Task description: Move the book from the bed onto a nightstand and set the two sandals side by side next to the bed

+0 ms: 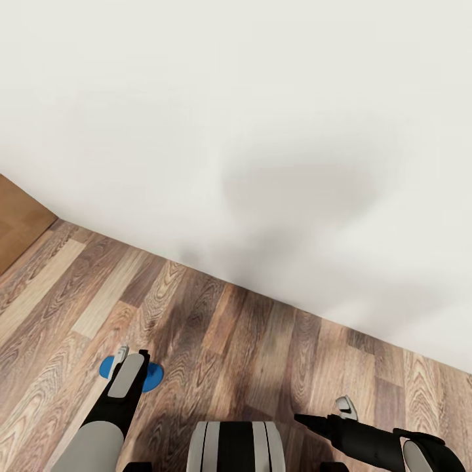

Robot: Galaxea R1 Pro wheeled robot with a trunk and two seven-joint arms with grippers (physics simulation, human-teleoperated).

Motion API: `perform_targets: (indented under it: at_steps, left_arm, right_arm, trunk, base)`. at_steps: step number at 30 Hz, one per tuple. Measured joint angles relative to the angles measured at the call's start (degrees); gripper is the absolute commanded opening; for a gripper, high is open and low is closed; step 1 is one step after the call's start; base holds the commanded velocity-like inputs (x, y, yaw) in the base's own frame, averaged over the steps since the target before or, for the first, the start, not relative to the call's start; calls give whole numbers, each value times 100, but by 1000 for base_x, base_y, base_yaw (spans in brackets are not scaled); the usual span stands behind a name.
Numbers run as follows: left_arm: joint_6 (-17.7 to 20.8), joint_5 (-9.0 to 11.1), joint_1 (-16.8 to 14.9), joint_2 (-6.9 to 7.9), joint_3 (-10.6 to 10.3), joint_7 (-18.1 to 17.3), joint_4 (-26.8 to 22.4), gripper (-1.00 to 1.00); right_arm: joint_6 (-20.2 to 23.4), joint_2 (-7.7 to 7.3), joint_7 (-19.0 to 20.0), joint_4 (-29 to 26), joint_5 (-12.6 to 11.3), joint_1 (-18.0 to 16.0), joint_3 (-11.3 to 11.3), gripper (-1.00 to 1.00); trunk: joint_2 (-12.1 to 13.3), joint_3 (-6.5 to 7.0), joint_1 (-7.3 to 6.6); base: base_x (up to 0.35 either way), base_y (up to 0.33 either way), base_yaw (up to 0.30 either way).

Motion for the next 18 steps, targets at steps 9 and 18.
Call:
perform_targets:
  at_steps: [9, 18]
  left_arm:
    - [0, 2, 0, -4, 0, 0, -1, 100]
    - [0, 4, 0, -7, 0, 0, -2, 100]
  right_arm:
    - [0, 0, 0, 0, 0, 0, 0, 100]
    - [0, 0, 0, 0, 0, 0, 0, 100]
  trunk:
    - [0, 0, 0]
    - [0, 0, 0]
  base:
    - [0, 0, 0]
    - [0, 0, 0]
